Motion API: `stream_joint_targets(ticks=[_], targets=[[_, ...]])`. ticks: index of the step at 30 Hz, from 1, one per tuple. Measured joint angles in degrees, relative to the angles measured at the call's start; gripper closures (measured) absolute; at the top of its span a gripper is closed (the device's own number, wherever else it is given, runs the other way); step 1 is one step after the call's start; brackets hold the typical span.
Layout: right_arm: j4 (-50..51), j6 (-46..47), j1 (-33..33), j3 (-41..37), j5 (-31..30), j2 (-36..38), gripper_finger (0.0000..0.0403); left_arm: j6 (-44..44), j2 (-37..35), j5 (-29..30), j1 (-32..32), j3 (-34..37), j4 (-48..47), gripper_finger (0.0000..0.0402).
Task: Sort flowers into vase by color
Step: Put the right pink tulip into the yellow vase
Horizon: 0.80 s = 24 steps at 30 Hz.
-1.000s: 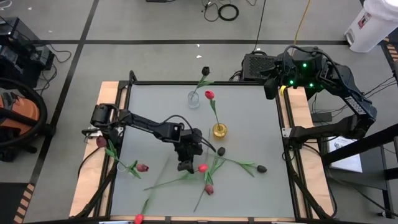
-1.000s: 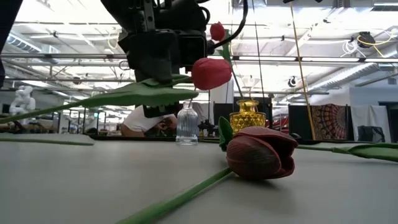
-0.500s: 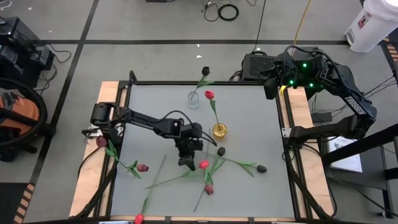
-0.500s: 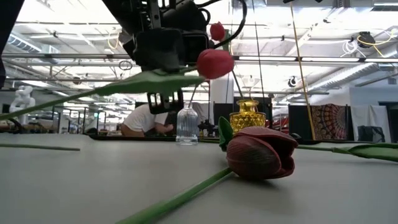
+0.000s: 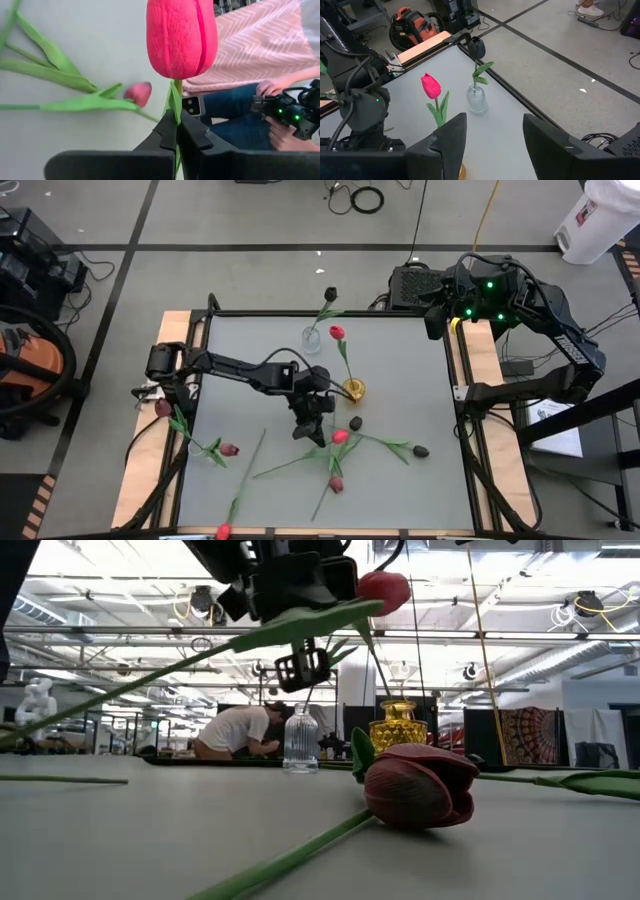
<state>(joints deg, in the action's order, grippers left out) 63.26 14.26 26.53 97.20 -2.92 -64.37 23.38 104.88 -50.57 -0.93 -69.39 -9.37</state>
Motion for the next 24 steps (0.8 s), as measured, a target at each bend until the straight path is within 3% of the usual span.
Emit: stream_joint_targets(ticks=[6,24], targets=[[0.0,0.0,0.0,0.0,0.0,0.0,0.0215,-1.0,-1.3,0.0,-1.6,-0.7,-0.2,0.0397],[0.0,0.0,0.0,0.0,0.0,0.0,0.0215,-2.9,-14.0,-2.9,-2.3,-0.8,0.2,0.0398]])
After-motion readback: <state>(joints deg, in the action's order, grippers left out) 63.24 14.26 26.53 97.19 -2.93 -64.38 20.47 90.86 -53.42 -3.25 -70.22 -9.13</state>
